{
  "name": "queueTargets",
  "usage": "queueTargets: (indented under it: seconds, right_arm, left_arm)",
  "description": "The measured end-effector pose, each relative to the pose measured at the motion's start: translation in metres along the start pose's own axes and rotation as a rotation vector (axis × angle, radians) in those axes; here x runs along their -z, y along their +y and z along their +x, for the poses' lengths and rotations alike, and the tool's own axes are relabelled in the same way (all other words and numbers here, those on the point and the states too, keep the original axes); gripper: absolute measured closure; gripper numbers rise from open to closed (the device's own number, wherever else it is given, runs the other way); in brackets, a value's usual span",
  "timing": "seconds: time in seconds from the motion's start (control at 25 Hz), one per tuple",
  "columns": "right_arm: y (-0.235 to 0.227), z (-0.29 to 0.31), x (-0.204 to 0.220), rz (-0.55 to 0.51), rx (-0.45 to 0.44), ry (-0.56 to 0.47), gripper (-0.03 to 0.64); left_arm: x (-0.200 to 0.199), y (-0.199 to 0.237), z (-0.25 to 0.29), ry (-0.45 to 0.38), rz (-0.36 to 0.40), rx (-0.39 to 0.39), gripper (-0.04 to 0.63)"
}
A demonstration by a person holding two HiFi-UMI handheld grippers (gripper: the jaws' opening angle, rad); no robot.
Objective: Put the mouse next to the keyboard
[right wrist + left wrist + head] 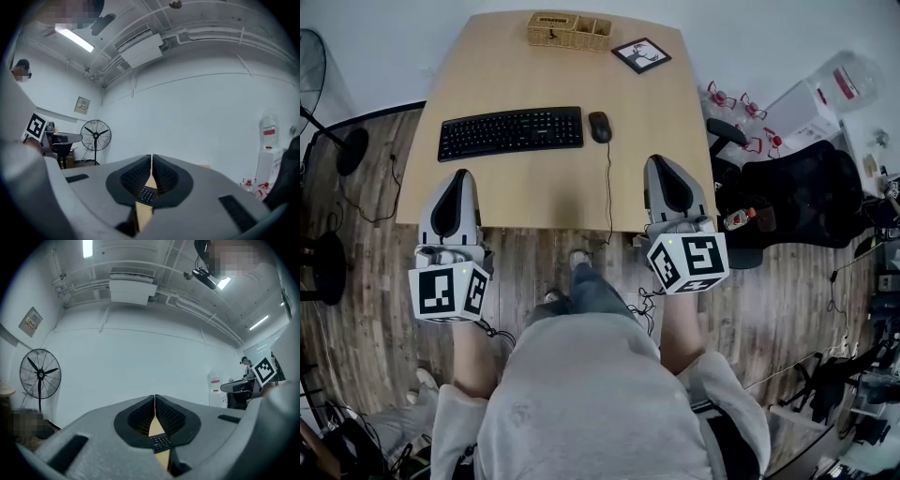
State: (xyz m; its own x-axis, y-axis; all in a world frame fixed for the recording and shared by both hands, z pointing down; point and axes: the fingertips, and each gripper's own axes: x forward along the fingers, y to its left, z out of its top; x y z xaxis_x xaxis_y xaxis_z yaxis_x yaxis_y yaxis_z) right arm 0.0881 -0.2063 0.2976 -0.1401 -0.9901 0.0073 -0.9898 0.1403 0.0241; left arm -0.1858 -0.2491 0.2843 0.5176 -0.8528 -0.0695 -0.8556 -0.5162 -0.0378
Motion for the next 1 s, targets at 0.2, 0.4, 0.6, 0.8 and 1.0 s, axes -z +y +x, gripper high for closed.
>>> queueTargets:
  seconds: [0.2,0.4,0.6,0.8,1.0]
  right_arm:
    - [-0.002,-0.014,-0.009,-0.006,0.016,-0.029,0.601]
    - [-0.002,-0.025,-0.014,-0.017,0.034,-0.046,0.601]
    - [-0.003,-0.028,-0.016,-0.011,0.043,-0.062,0.601]
    - [0.002,-0.029,-0.016,0.0,0.034,-0.072,0.601]
    - [0.008,-0.027,-0.016,0.008,0.023,-0.074,0.601]
  left_arm:
    - [-0.004,-0.009,-0.001,-0.009,0.003,0.021,0.583]
    - [-0.006,-0.016,-0.005,-0.016,0.001,0.031,0.583]
    - [-0.007,-0.022,-0.006,-0.016,0.0,0.038,0.584]
    - [-0.004,-0.018,-0.014,-0.008,0.001,0.022,0.584]
    - [-0.003,-0.012,-0.021,-0.003,0.0,0.006,0.584]
